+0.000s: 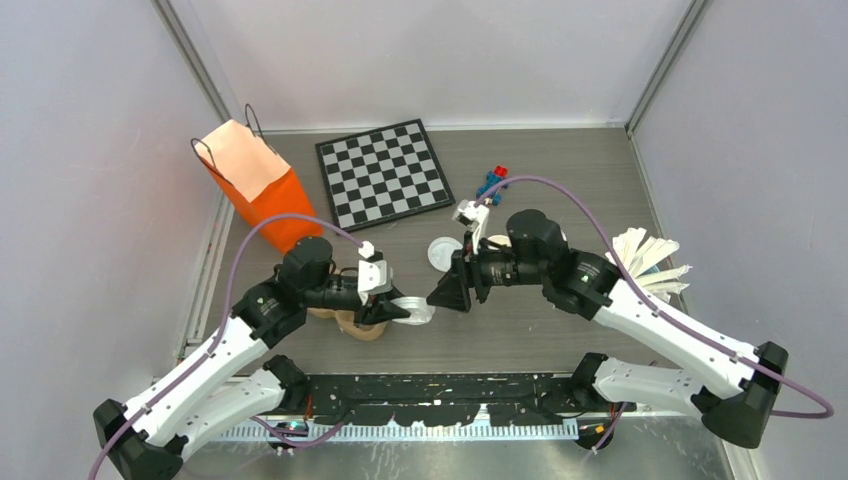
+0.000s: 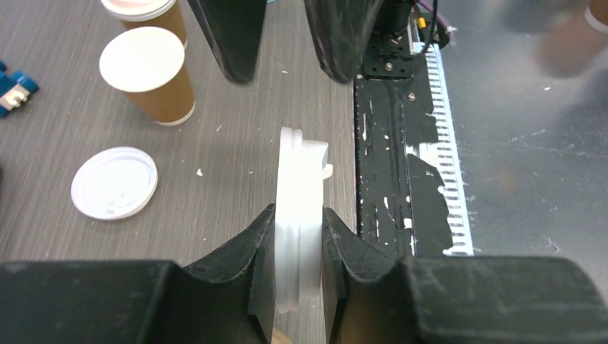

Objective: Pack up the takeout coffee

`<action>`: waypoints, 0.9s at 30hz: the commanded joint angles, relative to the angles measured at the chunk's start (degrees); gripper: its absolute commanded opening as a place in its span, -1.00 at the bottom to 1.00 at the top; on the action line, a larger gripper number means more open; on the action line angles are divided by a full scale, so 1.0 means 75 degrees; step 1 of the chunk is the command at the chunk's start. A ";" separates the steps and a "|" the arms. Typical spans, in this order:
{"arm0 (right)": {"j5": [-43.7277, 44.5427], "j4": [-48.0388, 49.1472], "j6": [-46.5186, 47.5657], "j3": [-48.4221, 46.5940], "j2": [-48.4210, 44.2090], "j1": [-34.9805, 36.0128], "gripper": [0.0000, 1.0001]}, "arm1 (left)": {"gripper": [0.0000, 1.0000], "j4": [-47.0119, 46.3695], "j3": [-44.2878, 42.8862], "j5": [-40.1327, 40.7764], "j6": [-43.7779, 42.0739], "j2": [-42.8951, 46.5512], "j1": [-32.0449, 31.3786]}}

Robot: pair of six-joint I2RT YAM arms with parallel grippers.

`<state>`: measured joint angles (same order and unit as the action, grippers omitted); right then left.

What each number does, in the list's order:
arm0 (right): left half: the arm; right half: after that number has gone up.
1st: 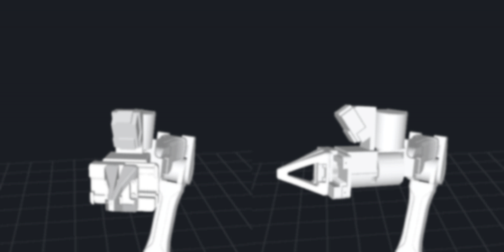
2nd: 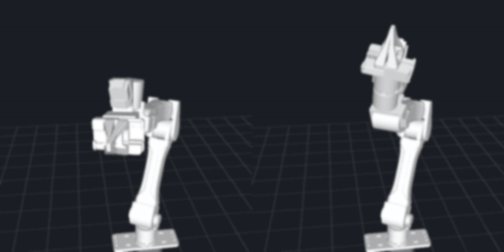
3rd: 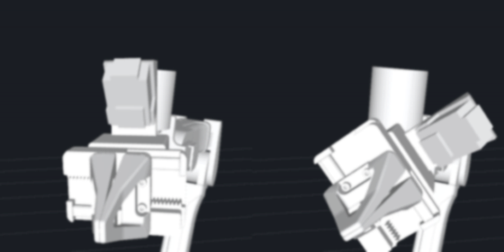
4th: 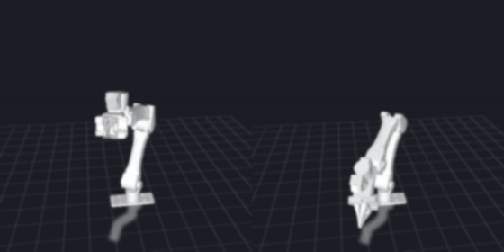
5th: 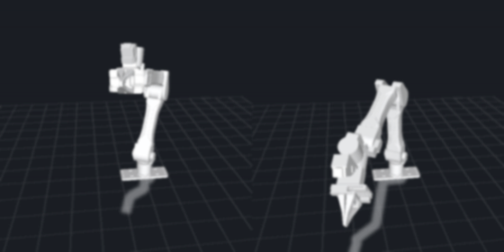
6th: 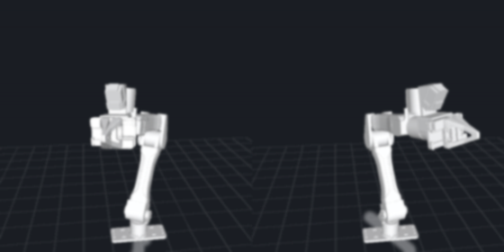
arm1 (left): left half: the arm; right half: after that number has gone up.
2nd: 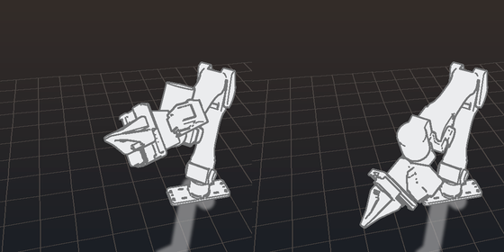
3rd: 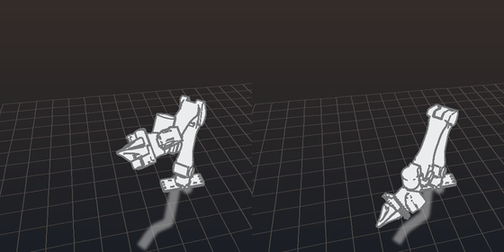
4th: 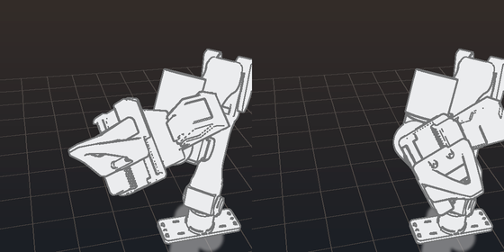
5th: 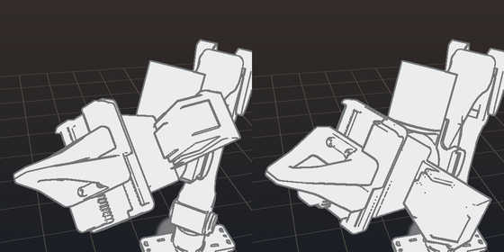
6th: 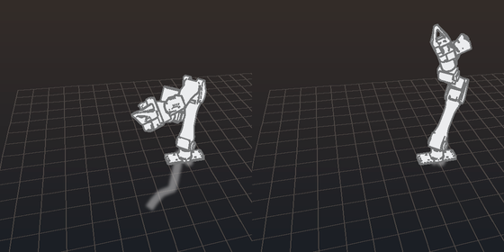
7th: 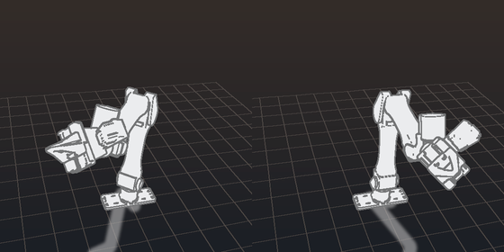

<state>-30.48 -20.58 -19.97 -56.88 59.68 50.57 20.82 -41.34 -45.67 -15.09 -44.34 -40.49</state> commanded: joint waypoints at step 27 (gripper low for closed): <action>0.5613 -0.1840 0.1189 -0.0974 0.2909 -0.1598 0.06 | -0.44 0.0803 0.0835 0.1210 0.0330 0.2803 -0.0005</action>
<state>15.20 -34.85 -13.23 -61.36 79.61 39.40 26.28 -35.77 -37.93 -11.84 -24.62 -40.49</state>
